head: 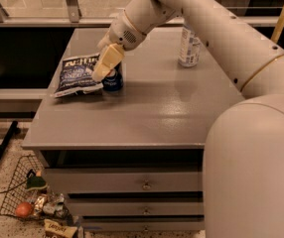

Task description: Move pepsi can near blue chip bag

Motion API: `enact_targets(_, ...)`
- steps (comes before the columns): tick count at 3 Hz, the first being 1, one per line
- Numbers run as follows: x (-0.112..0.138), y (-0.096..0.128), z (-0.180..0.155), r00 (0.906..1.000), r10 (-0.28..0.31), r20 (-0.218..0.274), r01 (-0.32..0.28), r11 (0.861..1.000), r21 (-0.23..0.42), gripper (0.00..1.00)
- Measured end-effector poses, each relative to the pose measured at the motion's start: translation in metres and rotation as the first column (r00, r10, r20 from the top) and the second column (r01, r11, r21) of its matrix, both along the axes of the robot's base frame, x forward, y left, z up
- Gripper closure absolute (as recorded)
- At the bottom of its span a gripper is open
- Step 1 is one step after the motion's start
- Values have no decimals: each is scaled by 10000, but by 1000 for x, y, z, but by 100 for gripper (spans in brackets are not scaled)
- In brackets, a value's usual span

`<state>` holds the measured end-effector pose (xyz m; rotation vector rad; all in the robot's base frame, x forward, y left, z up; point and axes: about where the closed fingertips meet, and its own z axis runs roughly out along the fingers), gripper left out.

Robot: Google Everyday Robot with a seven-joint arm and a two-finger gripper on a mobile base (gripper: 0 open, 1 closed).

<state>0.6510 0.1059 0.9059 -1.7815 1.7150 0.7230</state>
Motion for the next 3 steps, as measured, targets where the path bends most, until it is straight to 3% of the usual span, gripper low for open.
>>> enact_targets(1,-3,-17,8,9991,-345,234,345,9994,16,0)
enact_targets(2,-12,-65,32,9861,-1390,906,1396,9902,3,0)
enact_targets(3,-15,-80,40,9792,-1703,1100,1710,9853,30,0)
